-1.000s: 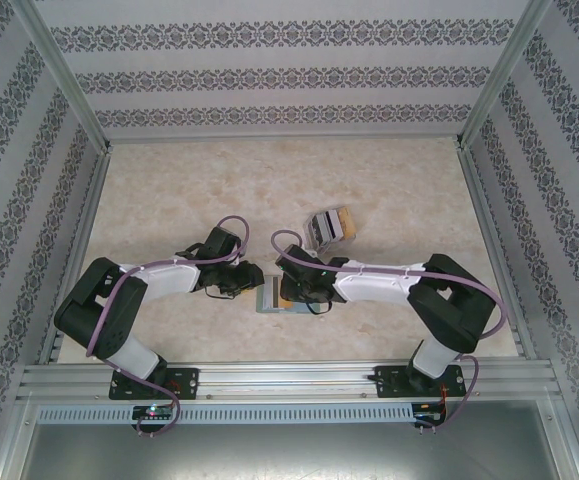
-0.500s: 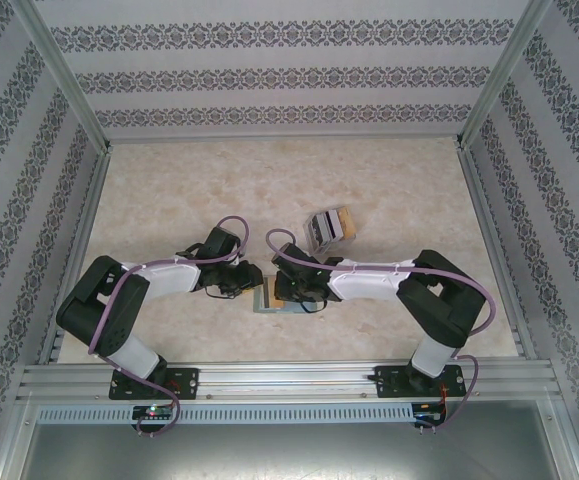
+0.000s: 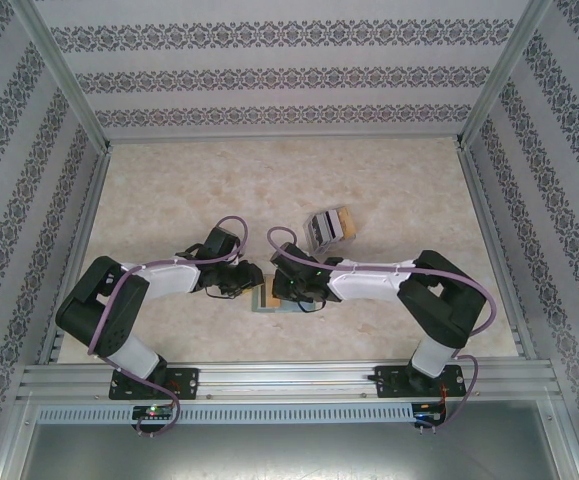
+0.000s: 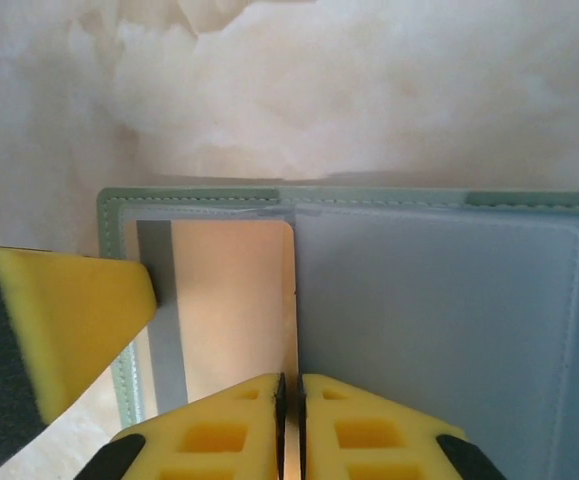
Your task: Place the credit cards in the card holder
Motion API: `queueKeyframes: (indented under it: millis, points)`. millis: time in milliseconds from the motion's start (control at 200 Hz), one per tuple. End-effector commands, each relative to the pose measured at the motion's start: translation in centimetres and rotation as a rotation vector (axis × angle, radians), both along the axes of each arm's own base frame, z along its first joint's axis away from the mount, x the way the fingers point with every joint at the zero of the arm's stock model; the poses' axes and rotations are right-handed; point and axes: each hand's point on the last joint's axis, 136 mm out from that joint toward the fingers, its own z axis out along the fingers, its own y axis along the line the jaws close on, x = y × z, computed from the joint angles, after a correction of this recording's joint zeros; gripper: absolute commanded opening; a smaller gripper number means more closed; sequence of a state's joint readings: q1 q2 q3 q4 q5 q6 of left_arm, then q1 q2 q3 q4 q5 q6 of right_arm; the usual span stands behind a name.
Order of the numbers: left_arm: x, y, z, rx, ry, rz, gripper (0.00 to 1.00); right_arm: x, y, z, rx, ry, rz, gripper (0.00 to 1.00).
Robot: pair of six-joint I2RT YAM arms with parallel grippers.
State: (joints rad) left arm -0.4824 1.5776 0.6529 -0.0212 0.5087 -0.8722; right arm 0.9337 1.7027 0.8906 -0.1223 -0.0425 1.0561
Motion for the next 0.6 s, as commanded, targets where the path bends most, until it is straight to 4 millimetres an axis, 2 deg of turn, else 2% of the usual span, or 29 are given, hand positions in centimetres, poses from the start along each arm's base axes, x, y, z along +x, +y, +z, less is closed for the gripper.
queueKeyframes:
  millis: [0, 155, 200, 430, 595]
  points:
    - [-0.4, -1.0, -0.8, -0.024, 0.002, -0.023, 0.31, 0.1, 1.1, 1.7, 0.071, -0.017, -0.011, 0.10]
    - [-0.3, -1.0, -0.8, -0.023, 0.003, -0.018, 0.31, -0.2, 1.8, 0.8, 0.080, 0.018, -0.013, 0.11]
    - [-0.3, -1.1, -0.7, -0.025, 0.000, -0.019, 0.31, -0.2, 1.8, 0.7, 0.070, 0.018, -0.013, 0.15]
    - [-0.1, 0.3, -0.1, 0.059, -0.032, -0.010, 0.32, 0.2, -1.3, 2.2, -0.038, -0.067, -0.023, 0.22]
    - [0.1, 0.8, 0.7, 0.088, -0.064, -0.005, 0.34, -0.3, -2.8, 0.7, -0.059, -0.041, -0.030, 0.21]
